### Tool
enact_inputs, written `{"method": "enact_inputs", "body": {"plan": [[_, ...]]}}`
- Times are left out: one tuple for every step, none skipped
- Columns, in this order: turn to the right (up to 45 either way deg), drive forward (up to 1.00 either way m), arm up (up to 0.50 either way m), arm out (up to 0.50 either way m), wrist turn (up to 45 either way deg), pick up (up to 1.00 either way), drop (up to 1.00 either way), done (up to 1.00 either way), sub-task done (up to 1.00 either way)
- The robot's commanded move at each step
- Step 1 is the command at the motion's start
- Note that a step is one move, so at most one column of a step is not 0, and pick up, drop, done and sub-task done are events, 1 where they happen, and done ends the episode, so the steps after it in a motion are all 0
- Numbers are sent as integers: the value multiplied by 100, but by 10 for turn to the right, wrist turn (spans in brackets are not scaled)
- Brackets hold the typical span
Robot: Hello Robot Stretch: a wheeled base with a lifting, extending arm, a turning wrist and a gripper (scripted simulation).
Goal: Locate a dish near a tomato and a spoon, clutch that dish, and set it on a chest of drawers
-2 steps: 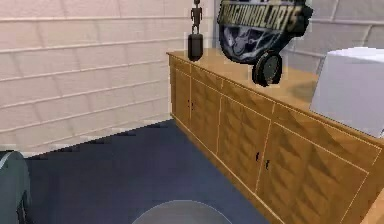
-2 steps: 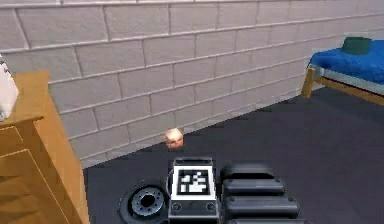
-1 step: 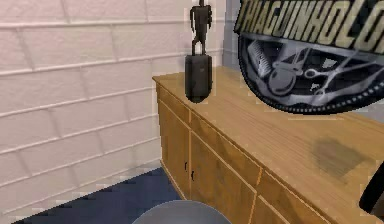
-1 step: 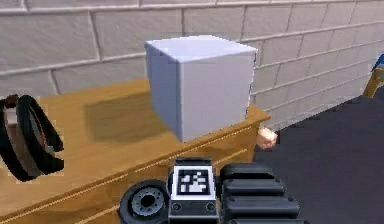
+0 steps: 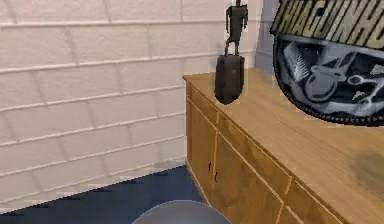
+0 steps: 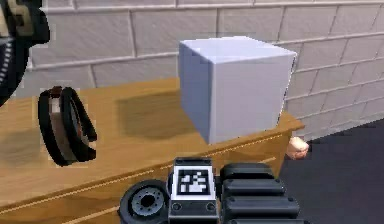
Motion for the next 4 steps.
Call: {"method": "enact_inputs", "body": {"plan": [[0,40,0,0,0,0,0,0,0],[450,0,0,0,0,0,0,0,0],[450,0,0,0,0,0,0,0,0],[450,0,0,0,0,0,0,0,0]]}}
